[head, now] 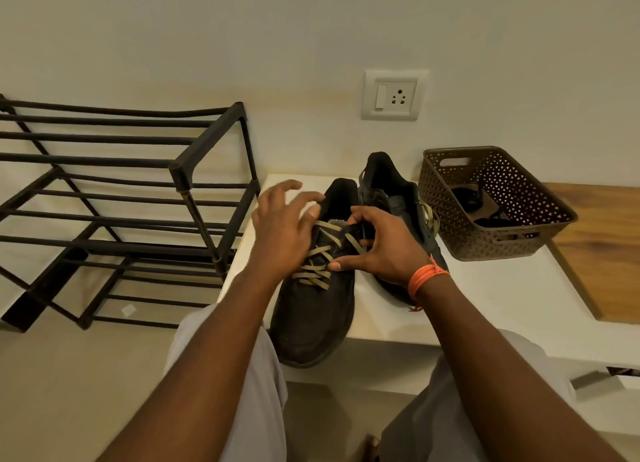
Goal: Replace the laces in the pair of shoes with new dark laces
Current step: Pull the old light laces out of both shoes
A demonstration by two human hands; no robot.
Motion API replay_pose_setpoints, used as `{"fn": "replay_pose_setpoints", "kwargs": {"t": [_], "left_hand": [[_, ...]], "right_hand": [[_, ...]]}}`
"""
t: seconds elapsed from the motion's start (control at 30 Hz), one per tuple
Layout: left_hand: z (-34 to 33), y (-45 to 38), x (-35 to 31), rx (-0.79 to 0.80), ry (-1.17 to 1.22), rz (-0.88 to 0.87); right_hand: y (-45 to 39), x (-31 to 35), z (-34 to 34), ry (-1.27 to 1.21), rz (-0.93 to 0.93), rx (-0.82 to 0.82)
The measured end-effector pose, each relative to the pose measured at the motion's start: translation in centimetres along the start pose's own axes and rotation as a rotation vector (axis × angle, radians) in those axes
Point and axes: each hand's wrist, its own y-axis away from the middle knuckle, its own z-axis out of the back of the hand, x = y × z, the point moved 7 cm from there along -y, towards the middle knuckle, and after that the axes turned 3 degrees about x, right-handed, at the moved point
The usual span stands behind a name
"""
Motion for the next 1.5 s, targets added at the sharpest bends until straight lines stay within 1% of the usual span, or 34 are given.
{"fn": "replay_pose_setpoints", "kwargs": {"t": [0.03, 0.07, 0.1, 0.13, 0.17, 0.2, 0.27, 0.3, 0.33, 0.37, 0.4, 0.47, 0.5, 0.53, 0.57, 0.63, 0.7, 0.73, 0.77, 0.8, 0.83, 0.9, 0.97, 1.0, 1.07, 1.13, 1.17, 1.2, 1.23, 1.27, 1.33, 1.4, 1.47, 1.5], "left_hand": [[-1.5, 0.2, -0.5, 0.115, -0.053, -0.035], [-2.5, 0.3, -0.8, 0.196, -0.095, -0.047], [-2.9, 0.2, -0.9, 0.214, -0.117, -0.042], [-2.5, 0.0, -0.9, 0.159, -0.112, -0.023], [-1.5, -0.3, -0.6, 0.042, -0.073, 0.023], [0.1, -0.4, 0.1, -0.132, 0.014, 0.109], [3.7, 0.4, 2.7, -0.526, 0.277, 0.327], [4.9, 1.1, 4.0, -0.657, 0.375, 0.393], [5.5, 1.5, 5.0, -0.7, 0.416, 0.428], [5.6, 1.6, 5.5, -0.654, 0.399, 0.437], [5.3, 1.5, 5.7, -0.557, 0.321, 0.43], [3.6, 1.5, 4.8, -0.31, 0.128, 0.4], [2.8, 1.5, 4.1, -0.227, 0.061, 0.373], [2.2, 1.4, 3.4, -0.192, 0.023, 0.337], [2.1, 1.3, 2.5, -0.19, 0.013, 0.29], [1.3, 0.6, 1.3, -0.153, 0.115, 0.181], [-0.7, -0.3, 0.7, 0.041, 0.182, 0.138], [-1.7, -0.6, 0.7, 0.15, 0.174, 0.136], [-2.4, -0.8, 0.7, 0.22, 0.159, 0.129], [-2.7, -0.9, 0.9, 0.242, 0.145, 0.122], [-2.7, -1.1, 1.1, 0.227, 0.123, 0.111], [-2.4, -1.6, 1.5, 0.174, 0.062, 0.087], [-2.4, -1.7, 1.8, 0.181, 0.069, 0.105], [-2.5, -1.6, 1.9, 0.195, 0.116, 0.118], [-2.7, -1.2, 1.5, 0.235, 0.179, 0.142], [-2.8, -1.0, 1.6, 0.248, 0.19, 0.147], [-2.8, -0.9, 1.7, 0.244, 0.194, 0.145], [-2.7, -0.9, 1.8, 0.24, 0.189, 0.141], [-2.6, -0.9, 1.8, 0.237, 0.181, 0.136], [-2.5, -1.0, 2.0, 0.235, 0.173, 0.131], [-2.4, -1.2, 2.1, 0.228, 0.148, 0.127], [-2.3, -1.5, 2.2, 0.211, 0.129, 0.137], [-2.4, -1.6, 2.2, 0.197, 0.121, 0.152], [-2.4, -1.6, 2.2, 0.193, 0.123, 0.159]], "right_hand": [[0.0, 0.0, 0.0, 0.003, 0.005, -0.004], [0.1, 0.0, 0.1, 0.004, 0.008, -0.008], [0.2, 0.0, 0.1, 0.001, 0.009, -0.01], [0.2, 0.0, 0.2, -0.002, 0.011, -0.009], [0.2, 0.0, 0.2, -0.006, 0.015, -0.007], [0.2, -0.1, 0.3, -0.01, 0.014, -0.002], [0.1, -0.6, 0.6, -0.018, -0.003, 0.001], [0.0, -0.8, 0.8, -0.019, -0.014, -0.001], [0.0, -0.9, 1.0, -0.015, -0.023, 0.004], [0.0, -0.8, 1.1, 0.0, -0.027, 0.015], [0.0, -0.6, 1.0, 0.027, -0.023, 0.026], [0.0, 0.2, 1.0, 0.068, -0.021, 0.011], [-0.1, 0.5, 1.0, 0.079, -0.03, -0.02], [-0.2, 0.8, 0.9, 0.09, -0.045, -0.055], [-0.4, 0.9, 0.8, 0.114, -0.052, -0.081], [-0.8, 1.4, 0.0, 0.191, -0.034, -0.067], [-1.1, 1.8, -1.1, 0.224, -0.033, -0.006], [-1.2, 2.0, -1.5, 0.199, -0.041, 0.011], [-1.3, 2.1, -1.7, 0.159, -0.052, 0.007], [-1.3, 2.1, -1.6, 0.115, -0.07, -0.023], [-1.4, 1.9, -1.3, 0.074, -0.103, -0.076], [-1.2, 1.2, -0.7, -0.034, -0.21, -0.205], [-0.8, 0.3, -0.7, -0.162, -0.32, -0.303], [-0.6, 0.1, -0.7, -0.171, -0.325, -0.334], [-0.6, 0.6, -0.7, -0.058, -0.247, -0.336], [-1.0, 1.7, -1.5, 0.087, -0.133, -0.238], [-1.2, 2.3, -2.0, 0.102, -0.092, -0.193], [-1.2, 2.7, -2.3, 0.099, -0.062, -0.184], [-1.3, 2.9, -2.2, 0.1, -0.05, -0.22], [-1.2, 2.9, -1.5, 0.093, -0.065, -0.296], [-0.7, 1.9, 1.0, 0.045, -0.156, -0.47], [0.1, 0.6, 3.5, 0.039, -0.23, -0.588], [0.7, 0.2, 4.0, 0.038, -0.22, -0.598], [0.7, 0.5, 3.4, 0.05, -0.176, -0.56]]}}
